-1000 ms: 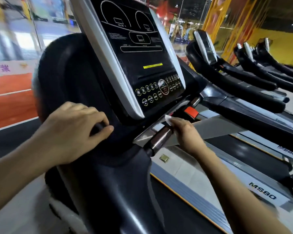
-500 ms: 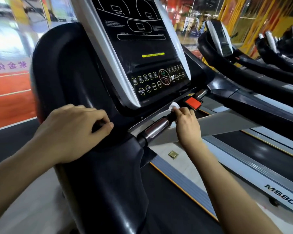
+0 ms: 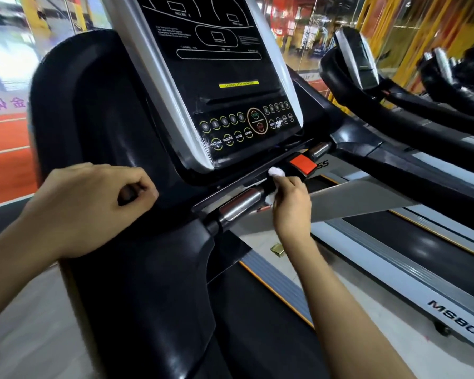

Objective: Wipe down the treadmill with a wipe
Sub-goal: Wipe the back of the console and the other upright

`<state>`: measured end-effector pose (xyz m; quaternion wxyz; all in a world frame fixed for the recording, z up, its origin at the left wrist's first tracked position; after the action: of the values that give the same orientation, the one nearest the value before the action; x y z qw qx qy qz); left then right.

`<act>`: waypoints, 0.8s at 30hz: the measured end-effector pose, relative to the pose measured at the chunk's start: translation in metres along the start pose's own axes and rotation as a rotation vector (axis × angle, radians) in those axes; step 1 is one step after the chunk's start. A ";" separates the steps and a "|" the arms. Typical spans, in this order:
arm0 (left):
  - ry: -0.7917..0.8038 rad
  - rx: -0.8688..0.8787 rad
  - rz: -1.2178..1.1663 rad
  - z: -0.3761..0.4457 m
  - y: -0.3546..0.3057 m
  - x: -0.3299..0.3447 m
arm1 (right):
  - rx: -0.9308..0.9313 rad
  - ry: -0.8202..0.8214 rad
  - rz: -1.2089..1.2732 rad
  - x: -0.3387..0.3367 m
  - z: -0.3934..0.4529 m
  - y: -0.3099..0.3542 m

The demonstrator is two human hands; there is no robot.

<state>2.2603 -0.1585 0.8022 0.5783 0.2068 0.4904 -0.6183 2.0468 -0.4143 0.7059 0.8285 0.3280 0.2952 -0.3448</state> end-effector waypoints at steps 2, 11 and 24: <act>-0.003 0.004 0.001 0.000 -0.002 -0.001 | -0.047 0.013 0.071 -0.003 -0.015 0.012; 0.042 -0.023 0.079 0.001 -0.012 0.001 | 0.031 0.054 0.094 -0.012 0.013 -0.004; 0.596 0.020 0.195 -0.046 -0.075 0.072 | -0.189 0.038 0.129 -0.018 -0.035 0.050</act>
<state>2.1592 -0.1677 0.7500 0.4635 0.4308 0.6101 -0.4768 2.0649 -0.3540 0.7142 0.8704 0.2733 0.3202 -0.2553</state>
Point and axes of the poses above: each hand's wrist, its own z-axis towards the middle knuckle, its own x-axis out of the palm, y = z × x, the point moved 6 cm from there along z, towards the middle knuckle, and after that the axes turned 14 degrees about -z, right-handed, at the moved point
